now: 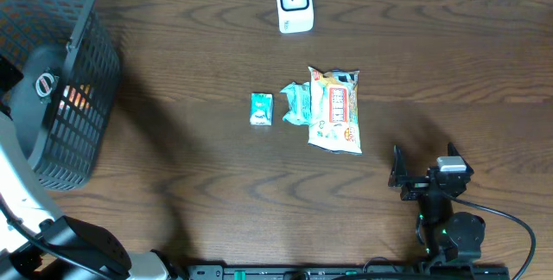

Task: Scan the item barcode
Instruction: 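Reach the left gripper toward the orange Kleenex pack in the basket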

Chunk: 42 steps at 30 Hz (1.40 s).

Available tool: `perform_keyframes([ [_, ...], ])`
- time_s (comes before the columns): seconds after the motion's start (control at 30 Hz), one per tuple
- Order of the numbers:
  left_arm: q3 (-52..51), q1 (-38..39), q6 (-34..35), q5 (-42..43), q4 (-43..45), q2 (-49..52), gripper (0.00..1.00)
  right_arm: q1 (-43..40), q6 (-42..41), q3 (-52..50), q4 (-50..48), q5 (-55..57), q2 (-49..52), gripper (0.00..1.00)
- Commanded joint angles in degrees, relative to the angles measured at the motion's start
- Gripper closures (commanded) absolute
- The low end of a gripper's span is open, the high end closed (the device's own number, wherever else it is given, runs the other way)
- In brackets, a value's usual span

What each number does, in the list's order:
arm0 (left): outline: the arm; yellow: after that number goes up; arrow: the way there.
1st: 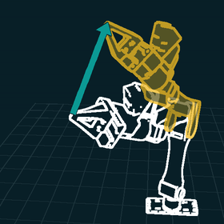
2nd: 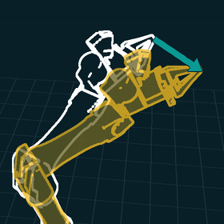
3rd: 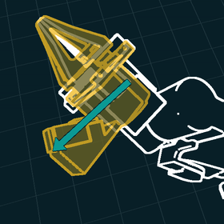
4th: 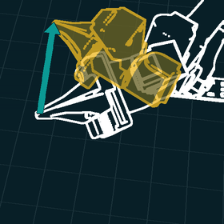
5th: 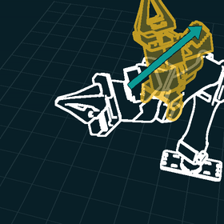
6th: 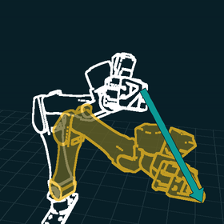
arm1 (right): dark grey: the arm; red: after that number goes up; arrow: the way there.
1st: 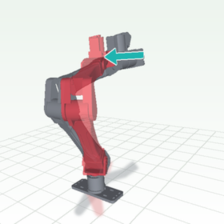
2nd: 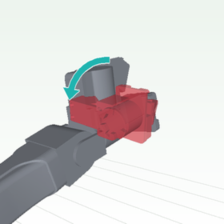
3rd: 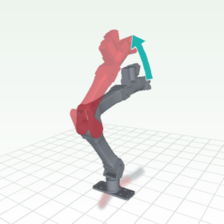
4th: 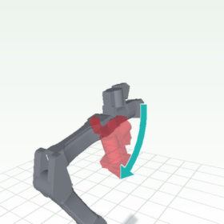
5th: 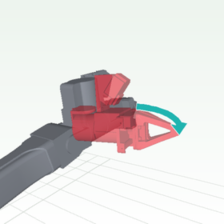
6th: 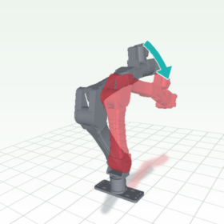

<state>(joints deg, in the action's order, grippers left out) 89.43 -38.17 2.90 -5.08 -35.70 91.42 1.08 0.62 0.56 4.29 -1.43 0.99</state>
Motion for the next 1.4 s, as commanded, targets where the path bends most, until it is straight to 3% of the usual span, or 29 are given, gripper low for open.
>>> perform_keyframes([
  [0.0,-0.2,-0.3,-0.7,-0.5,0.2,0.8,0.23,0.4,-0.1,-0.2,0.1,0.4,-0.2,0.01],
  [0.77,-0.2,-0.3,-0.7,2.4,0.9,9.0,0.22,0.4,-0.1,-0.2,0.1,0.4,-0.2,0.01],
  [1.37,-0.3,-0.2,-0.7,14.0,4.3,17.9,0.22,0.4,-0.1,-0.2,0.1,0.4,-0.2,0.01],
])
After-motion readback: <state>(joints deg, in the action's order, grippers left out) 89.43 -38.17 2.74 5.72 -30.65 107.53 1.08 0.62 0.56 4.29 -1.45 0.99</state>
